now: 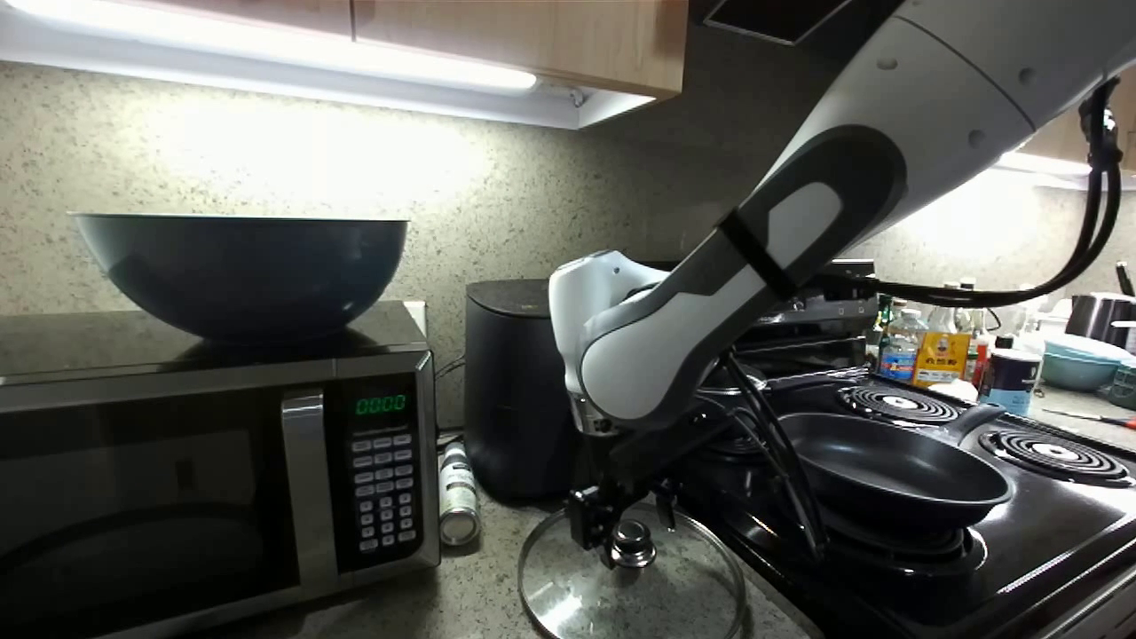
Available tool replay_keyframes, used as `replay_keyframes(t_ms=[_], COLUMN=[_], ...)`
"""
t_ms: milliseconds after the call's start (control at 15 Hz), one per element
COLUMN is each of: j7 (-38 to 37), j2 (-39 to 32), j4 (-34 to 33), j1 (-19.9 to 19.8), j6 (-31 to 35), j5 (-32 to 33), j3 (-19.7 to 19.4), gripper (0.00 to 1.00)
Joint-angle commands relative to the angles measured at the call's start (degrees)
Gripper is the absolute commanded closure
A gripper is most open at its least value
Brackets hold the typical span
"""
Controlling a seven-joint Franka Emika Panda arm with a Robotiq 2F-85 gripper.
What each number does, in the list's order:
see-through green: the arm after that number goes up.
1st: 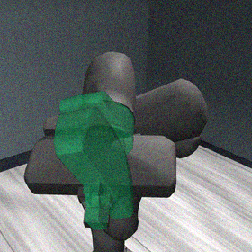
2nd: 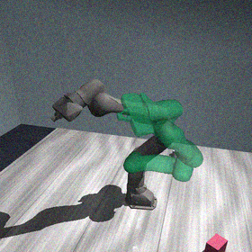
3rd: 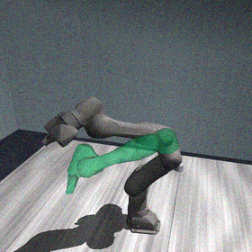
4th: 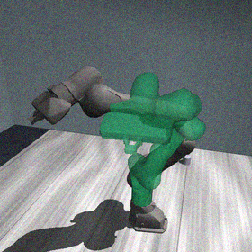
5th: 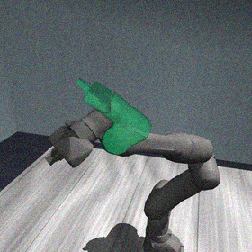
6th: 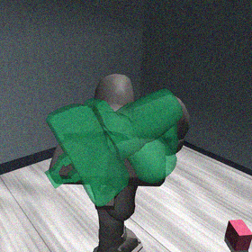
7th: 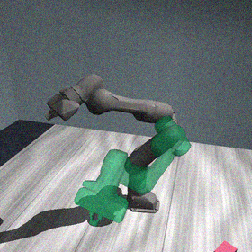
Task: Place the glass lid on the black pan on the stove
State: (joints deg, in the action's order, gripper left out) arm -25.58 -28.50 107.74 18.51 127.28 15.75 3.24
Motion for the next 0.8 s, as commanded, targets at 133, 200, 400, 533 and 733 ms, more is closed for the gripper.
replay_keyframes(t_ms=[133,200,400,533,733], j7=[1.71,1.81,1.84,1.84,2.04], j2=[-0.41,-0.41,-0.41,-0.42,-0.16], j4=[0.33,0.35,0.31,0.33,0.41], j1=[-0.17,-0.18,-0.16,-0.10,-0.20], j6=[0.71,0.81,0.85,0.93,1.17], j5=[-1.18,-1.20,-1.11,-0.98,-0.82], j3=[0.75,0.89,1.06,1.01,0.94], gripper=[0.33,0.41,0.59,0.60,0.73])
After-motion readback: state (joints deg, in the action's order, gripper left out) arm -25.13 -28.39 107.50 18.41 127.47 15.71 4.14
